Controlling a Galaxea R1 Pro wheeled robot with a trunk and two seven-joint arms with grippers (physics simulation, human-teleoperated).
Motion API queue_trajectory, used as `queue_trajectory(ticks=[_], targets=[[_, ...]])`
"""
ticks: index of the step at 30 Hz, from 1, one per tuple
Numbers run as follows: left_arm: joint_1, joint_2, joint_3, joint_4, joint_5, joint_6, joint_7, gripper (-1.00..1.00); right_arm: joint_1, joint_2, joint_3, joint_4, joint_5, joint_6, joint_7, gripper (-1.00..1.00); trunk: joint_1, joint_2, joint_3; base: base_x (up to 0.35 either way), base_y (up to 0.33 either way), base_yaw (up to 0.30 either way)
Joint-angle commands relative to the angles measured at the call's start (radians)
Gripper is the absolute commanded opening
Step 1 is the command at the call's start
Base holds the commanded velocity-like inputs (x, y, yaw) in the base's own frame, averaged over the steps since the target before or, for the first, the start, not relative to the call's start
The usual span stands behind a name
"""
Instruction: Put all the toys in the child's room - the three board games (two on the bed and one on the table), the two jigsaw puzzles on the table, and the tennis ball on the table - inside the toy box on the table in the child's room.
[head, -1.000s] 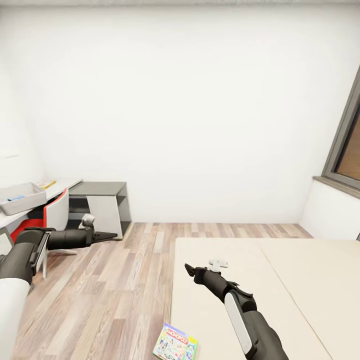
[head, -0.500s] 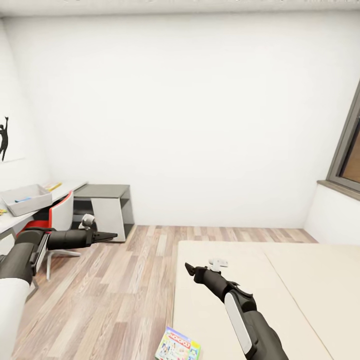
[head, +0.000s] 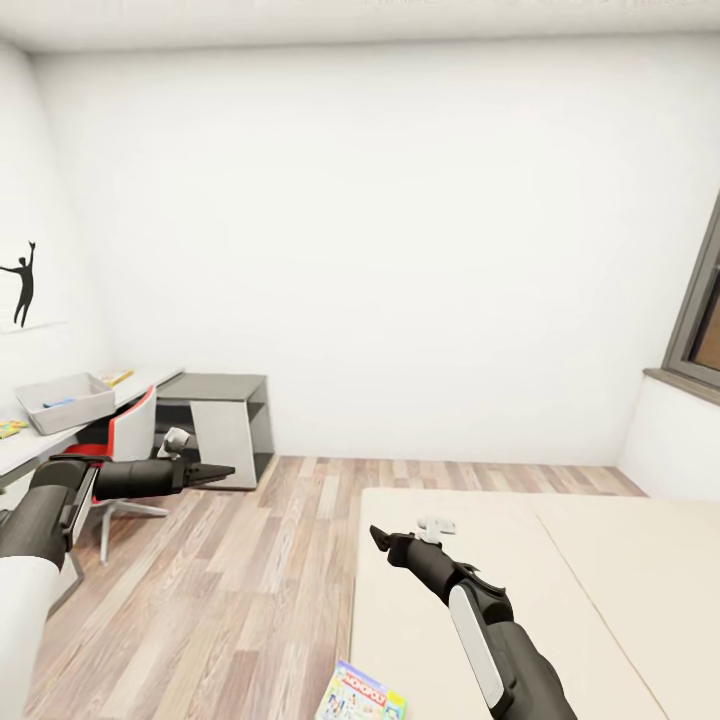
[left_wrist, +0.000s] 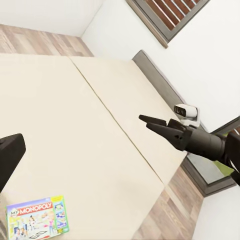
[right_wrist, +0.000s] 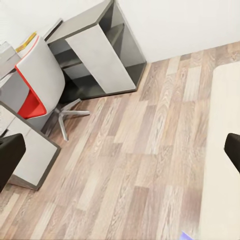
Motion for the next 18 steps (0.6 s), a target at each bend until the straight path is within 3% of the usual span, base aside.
queue_trajectory(ticks=[1,18], targets=[[0.000,-0.001,0.002,-0.001,-0.011,0.011,-0.009,1.00,0.000,0.000,-0.001,-0.001,-0.005,0.005,0.001,1.00,0.000,-0.001,0.001,0.000,0.000,0.068],[0.000,-0.001,0.002,-0.001,-0.011,0.011,-0.010,1.00,0.000,0.000,-0.001,-0.001,-0.005,0.005,0.001,1.00,0.000,-0.001,0.025,0.000,0.000,0.068]])
